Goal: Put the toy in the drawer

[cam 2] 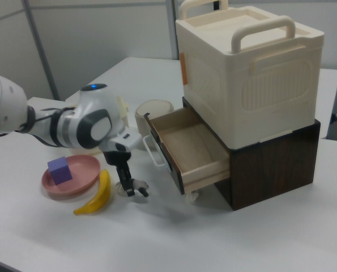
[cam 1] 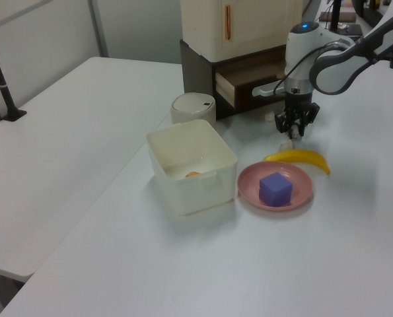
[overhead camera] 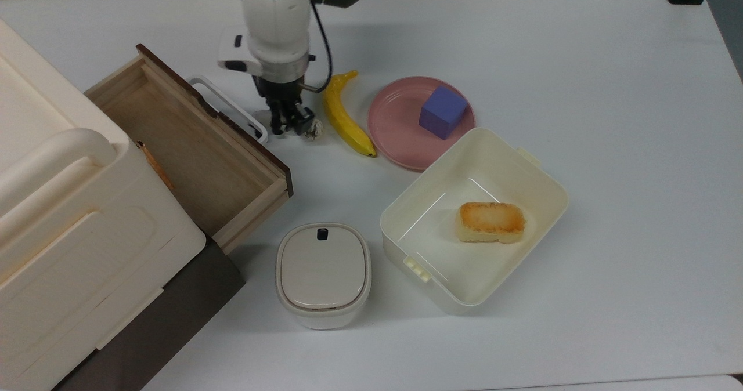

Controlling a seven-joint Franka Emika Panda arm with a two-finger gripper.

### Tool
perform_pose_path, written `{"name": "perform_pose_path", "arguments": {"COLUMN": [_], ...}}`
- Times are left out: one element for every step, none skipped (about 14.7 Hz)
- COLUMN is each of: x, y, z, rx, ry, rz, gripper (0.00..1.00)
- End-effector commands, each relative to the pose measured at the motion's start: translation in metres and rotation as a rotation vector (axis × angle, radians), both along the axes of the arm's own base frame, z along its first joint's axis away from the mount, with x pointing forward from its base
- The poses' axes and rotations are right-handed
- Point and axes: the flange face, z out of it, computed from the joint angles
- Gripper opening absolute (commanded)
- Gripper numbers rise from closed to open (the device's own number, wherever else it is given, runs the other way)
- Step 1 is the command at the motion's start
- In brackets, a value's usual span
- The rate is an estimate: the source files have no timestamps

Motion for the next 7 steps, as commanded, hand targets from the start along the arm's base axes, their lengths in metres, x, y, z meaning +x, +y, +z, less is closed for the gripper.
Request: {"name": "perform_pose_path", "arguments": {"x": [-0.004,-0.005,-0.004,-0.003,0.001,0.006,0.009], "y": [0.032,0.033,0.035,0.041,0.042,0.043,0.044], "z": [0.060,0.076,0.092,0.108,0.124,0.142,0.160], "rx": [-0.009,-0.011,-0.004,0.004,0.025,0.056,0.080], "ry": [-0.024,-0.043,-0.064,-0.083,-0.110,-0.140,-0.174], "rz": [0.027,0.024,0.019,0.021,0.006,-0.015,-0.027], "gripper": [0.20,0.20,0.20,0.21,0.21,0.21,0.21]}}
